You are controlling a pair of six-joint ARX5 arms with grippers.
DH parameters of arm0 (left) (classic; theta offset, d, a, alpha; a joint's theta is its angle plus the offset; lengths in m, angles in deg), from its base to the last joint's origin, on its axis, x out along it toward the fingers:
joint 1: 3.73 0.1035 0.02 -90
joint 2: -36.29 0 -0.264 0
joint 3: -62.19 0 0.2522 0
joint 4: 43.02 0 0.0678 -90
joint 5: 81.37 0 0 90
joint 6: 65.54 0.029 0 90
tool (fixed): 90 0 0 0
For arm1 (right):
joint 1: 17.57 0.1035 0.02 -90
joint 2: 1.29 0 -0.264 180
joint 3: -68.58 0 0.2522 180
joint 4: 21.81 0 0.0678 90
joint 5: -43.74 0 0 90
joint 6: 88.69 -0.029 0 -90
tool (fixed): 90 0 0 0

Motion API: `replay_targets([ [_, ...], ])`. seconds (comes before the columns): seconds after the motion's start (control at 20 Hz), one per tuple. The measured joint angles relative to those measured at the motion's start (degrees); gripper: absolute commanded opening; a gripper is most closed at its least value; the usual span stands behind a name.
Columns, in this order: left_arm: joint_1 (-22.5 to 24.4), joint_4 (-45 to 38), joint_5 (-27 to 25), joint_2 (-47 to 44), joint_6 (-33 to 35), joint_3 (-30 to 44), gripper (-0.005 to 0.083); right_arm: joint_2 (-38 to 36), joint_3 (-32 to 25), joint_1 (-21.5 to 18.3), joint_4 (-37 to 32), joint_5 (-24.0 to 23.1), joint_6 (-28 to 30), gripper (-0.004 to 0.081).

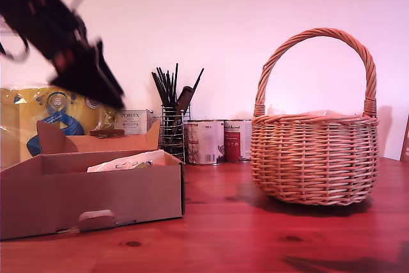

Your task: Move the bags of Easter eggs from the cardboard box on the left into the woven basket on the right side.

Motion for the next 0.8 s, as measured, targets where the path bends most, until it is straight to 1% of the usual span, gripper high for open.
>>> replay_targets([
  [0.25,0.0,-7.9,1.5,9.9,0.5,0.0,0.0695,0.0,0.0,0.0,0.0,0.0,0.0,-0.0013],
  [0.4,0.0,-8.7,1.6,13.7,0.7,0.0,0.0695,0.0,0.0,0.0,0.0,0.0,0.0,-0.0013],
  [0.55,0.0,-10.1,1.7,16.4,0.7,0.0,0.0695,0.0,0.0,0.0,0.0,0.0,0.0,-0.0013],
  [0.75,0.0,-14.3,2.6,17.5,0.6,0.0,0.0695,0.0,0.0,0.0,0.4,0.0,0.0,-0.0013],
  [0.8,0.0,-14.3,2.8,17.7,0.4,0.0,0.0695,0.0,0.0,0.0,0.5,0.0,0.0,-0.0013],
])
